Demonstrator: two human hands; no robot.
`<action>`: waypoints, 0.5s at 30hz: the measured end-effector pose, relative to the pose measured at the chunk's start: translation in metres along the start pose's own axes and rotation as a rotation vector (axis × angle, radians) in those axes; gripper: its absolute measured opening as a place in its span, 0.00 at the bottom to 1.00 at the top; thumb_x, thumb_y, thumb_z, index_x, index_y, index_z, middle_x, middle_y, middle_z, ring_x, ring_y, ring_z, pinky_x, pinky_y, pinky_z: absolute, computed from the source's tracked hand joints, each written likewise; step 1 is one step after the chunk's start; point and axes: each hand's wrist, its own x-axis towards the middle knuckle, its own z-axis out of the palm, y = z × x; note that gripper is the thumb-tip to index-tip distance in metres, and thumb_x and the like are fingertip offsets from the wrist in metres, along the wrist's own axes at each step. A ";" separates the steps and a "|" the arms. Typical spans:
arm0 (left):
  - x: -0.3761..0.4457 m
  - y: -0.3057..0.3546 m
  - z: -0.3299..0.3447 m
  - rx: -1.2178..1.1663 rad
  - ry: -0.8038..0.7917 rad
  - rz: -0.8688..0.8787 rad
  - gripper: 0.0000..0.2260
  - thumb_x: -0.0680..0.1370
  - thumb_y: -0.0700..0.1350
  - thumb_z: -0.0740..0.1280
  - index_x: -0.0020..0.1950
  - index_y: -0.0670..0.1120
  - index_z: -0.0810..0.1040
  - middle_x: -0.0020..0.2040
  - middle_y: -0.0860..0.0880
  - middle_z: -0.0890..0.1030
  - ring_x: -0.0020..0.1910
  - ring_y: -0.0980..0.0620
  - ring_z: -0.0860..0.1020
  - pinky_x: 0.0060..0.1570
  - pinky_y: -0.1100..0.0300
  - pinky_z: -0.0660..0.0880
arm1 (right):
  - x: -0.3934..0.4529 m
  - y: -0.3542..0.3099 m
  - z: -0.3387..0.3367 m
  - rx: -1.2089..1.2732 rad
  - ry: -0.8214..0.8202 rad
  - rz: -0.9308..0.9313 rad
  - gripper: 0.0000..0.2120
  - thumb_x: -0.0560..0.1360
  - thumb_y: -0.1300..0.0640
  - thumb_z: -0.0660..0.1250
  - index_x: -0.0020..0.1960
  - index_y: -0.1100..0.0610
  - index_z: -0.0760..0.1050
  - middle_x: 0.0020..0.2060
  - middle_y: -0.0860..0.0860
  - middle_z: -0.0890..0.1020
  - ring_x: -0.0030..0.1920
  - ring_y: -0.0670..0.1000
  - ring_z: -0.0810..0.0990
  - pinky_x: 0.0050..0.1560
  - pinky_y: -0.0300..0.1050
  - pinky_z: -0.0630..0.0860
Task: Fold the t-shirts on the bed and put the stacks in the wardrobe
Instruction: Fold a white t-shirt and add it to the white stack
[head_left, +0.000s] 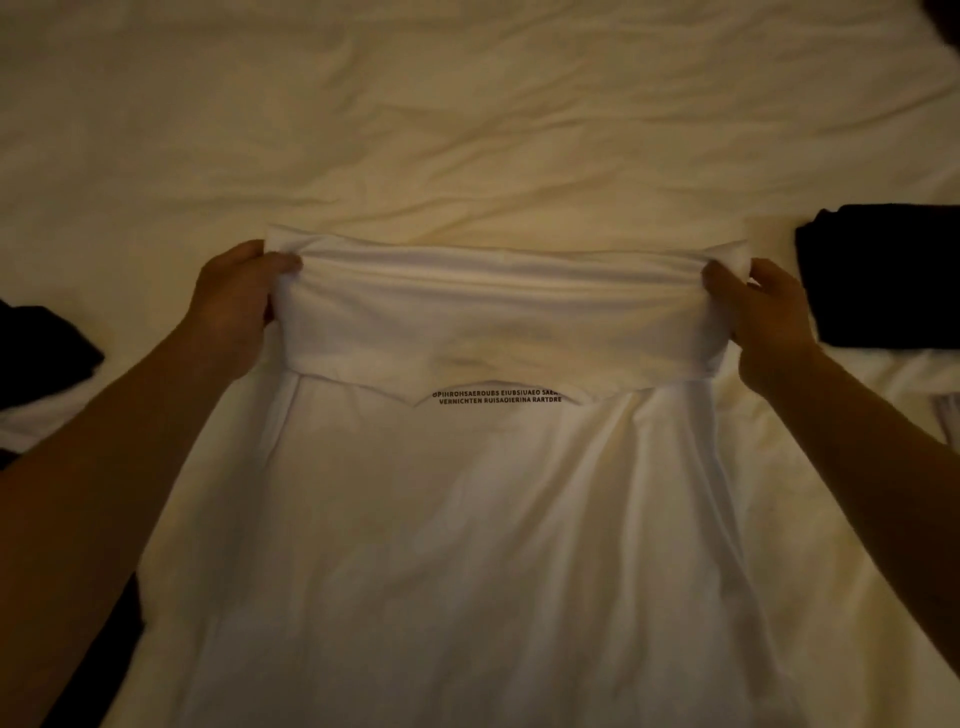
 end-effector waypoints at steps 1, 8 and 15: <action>-0.009 0.001 -0.004 -0.036 0.014 0.003 0.06 0.75 0.39 0.69 0.46 0.50 0.83 0.40 0.52 0.80 0.43 0.54 0.78 0.43 0.64 0.75 | -0.008 -0.001 -0.007 0.034 -0.021 0.007 0.05 0.75 0.53 0.72 0.47 0.54 0.80 0.43 0.49 0.80 0.49 0.52 0.79 0.52 0.48 0.77; -0.091 -0.035 -0.027 0.130 0.045 0.132 0.13 0.77 0.38 0.65 0.41 0.55 0.82 0.41 0.58 0.82 0.45 0.59 0.79 0.50 0.63 0.75 | -0.089 0.023 -0.046 0.076 -0.089 0.025 0.06 0.78 0.53 0.69 0.54 0.44 0.80 0.53 0.44 0.83 0.57 0.46 0.81 0.59 0.49 0.76; -0.148 -0.101 -0.063 0.425 0.044 0.063 0.08 0.80 0.41 0.68 0.58 0.49 0.79 0.61 0.52 0.73 0.60 0.49 0.74 0.57 0.61 0.70 | -0.146 0.061 -0.067 -0.039 -0.155 0.087 0.09 0.75 0.53 0.70 0.55 0.49 0.81 0.49 0.43 0.85 0.52 0.45 0.82 0.57 0.51 0.77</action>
